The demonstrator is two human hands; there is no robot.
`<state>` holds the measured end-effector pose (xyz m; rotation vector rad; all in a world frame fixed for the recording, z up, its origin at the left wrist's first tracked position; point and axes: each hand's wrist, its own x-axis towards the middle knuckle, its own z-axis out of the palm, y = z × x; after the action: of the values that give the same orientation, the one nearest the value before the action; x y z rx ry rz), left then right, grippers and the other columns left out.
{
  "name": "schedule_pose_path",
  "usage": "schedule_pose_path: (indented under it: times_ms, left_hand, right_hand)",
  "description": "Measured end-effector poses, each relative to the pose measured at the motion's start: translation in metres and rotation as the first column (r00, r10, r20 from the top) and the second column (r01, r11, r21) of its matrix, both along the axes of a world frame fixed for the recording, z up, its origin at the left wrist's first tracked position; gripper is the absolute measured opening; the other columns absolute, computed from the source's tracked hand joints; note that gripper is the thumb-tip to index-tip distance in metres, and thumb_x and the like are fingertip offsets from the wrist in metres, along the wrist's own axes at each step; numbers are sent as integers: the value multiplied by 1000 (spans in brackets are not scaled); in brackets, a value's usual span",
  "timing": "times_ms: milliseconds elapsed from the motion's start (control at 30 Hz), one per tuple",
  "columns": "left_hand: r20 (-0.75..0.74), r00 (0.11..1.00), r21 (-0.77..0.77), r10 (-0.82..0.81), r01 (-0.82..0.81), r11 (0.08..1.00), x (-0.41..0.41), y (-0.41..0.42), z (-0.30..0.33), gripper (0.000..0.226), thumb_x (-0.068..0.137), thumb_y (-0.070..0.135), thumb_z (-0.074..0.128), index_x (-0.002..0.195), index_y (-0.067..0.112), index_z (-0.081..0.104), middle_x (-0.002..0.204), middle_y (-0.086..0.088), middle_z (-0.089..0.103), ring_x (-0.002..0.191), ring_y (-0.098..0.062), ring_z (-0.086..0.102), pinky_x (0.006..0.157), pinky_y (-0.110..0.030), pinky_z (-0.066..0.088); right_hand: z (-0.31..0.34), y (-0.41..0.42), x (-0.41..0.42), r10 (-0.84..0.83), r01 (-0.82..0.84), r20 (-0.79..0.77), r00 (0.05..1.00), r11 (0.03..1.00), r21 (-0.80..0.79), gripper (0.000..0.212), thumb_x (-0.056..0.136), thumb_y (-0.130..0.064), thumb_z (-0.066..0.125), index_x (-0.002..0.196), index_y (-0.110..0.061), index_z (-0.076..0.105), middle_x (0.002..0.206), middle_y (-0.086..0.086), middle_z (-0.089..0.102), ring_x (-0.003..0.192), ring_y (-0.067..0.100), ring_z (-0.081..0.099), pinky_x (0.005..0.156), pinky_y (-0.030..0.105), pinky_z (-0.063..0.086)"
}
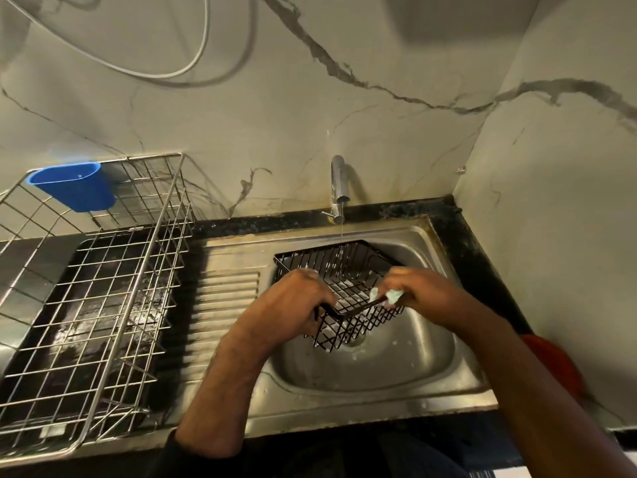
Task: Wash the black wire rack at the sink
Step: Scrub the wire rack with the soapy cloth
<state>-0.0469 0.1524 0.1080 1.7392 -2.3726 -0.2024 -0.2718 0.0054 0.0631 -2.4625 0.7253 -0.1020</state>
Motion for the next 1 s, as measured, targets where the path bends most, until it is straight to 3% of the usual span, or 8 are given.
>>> schedule_pose_path:
  times_ms: [133,300,467,567,633,800,900,1000]
  left_hand:
    - [6,1000,-44,19,-18,999,1,1,-7,42,39,1,91,72,20,74,68,6,71,71,-17,65,77,-20,38]
    - [13,976,136,219,-219,966,13,2,-9,40,76,13,84,115,20,74,110,1,73,110,-17,61,108,-30,42]
    - [-19,893,380,450,-410,829,27,0,-14,27,91,20,55,108,26,75,116,-2,72,111,-22,65,99,-38,50]
    - [-38,920,370,390,-350,861,20,-6,-25,38,96,17,57,132,26,64,131,-2,68,123,-20,60,111,-42,44]
    - [-77,947,299,312,-277,913,-6,-10,-27,43,102,42,52,142,26,55,135,-1,65,127,-19,57,116,-43,37]
    - [-80,837,8,541,-542,840,-61,-22,-43,81,98,67,11,91,12,71,86,-11,75,83,-33,72,71,-36,52]
    - [-315,656,19,686,-718,695,-49,-26,-49,81,96,72,19,61,12,62,55,-5,63,51,-24,63,52,-32,50]
    - [-436,485,122,759,-803,583,-35,-28,-47,67,97,65,41,56,16,57,47,3,50,40,-12,44,44,-23,35]
  right_hand:
    - [0,-10,-6,-56,50,-99,993,997,-66,20,86,-19,73,102,-32,72,101,-16,62,93,6,59,81,34,53]
    - [-6,-8,-8,-77,68,-97,992,994,-89,36,90,-7,65,118,-30,68,108,-13,60,97,9,59,83,33,53]
    - [-3,-1,3,-30,23,-107,994,998,-63,35,90,-6,61,116,-28,68,107,-8,59,96,12,59,83,35,50]
    - [-1,12,13,-42,31,-163,986,997,-72,28,94,-11,57,113,-28,67,107,-7,58,97,14,59,84,35,50]
    - [-2,22,19,-59,40,-170,984,993,-114,29,95,-10,56,116,-28,65,109,-7,58,97,12,58,83,31,49]
    - [6,34,29,-114,112,-32,993,993,-40,29,93,-7,61,114,-27,63,105,-6,55,94,13,58,83,34,51]
    - [11,38,27,-71,72,11,997,994,-88,25,93,-18,64,115,-30,63,108,-11,53,97,8,57,82,27,48]
    - [24,30,12,-71,70,-3,997,987,-144,23,93,-40,58,114,-32,64,109,-16,55,102,4,51,89,27,44]
